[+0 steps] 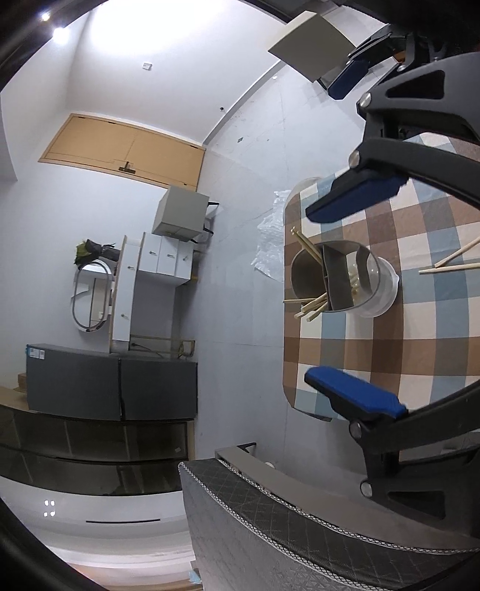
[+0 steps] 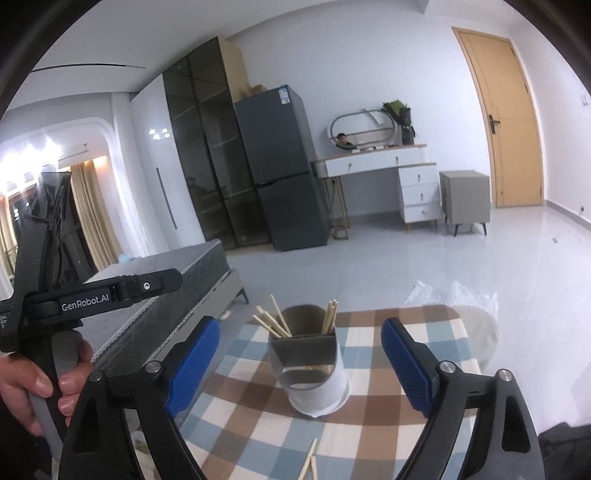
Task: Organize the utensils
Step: 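Lower both open tools toward the last two chopsticks on the rug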
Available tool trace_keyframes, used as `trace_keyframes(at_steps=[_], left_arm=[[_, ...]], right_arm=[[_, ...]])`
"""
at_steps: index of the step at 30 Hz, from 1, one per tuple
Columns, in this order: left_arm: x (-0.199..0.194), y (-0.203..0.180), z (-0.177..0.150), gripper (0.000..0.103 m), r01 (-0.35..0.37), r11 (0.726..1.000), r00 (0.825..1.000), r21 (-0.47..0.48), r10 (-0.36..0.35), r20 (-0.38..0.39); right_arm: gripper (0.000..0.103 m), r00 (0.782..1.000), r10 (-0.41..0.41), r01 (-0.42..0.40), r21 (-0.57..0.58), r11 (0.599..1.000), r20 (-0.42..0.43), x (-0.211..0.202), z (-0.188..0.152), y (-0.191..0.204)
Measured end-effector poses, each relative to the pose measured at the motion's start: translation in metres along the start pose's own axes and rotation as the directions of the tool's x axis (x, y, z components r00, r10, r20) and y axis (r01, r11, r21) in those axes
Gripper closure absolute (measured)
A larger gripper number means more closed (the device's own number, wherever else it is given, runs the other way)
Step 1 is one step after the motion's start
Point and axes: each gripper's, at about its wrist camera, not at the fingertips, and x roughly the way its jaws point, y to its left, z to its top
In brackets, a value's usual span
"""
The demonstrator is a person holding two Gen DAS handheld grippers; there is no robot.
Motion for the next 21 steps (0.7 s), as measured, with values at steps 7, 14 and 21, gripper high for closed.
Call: trace_keyframes(at_steps=[7, 14, 21], left_arm=[[-0.017, -0.004, -0.012, 0.016, -0.007, 1.0, 0.998, 0.013, 0.006, 0.06], [-0.021, -0.003, -0.026, 0.01, -0.012, 1.0, 0.997, 0.005, 0.012, 0.075], [-0.027, -0.006, -0.047, 0.01, -0.017, 1.0, 0.997, 0.003, 0.017, 0.071]], right_arm=[[0.002, 0.999, -0.002, 0.002, -0.008, 1.0, 0.04, -0.02, -0.009, 0.004], [0.0, 0.998, -0.015, 0.017, -0.034, 0.999, 0.058, -0.032, -0.027, 0.009], [0.0, 0.999, -0.024, 0.026, -0.052, 0.998, 0.048, -0.038, -0.048, 0.012]])
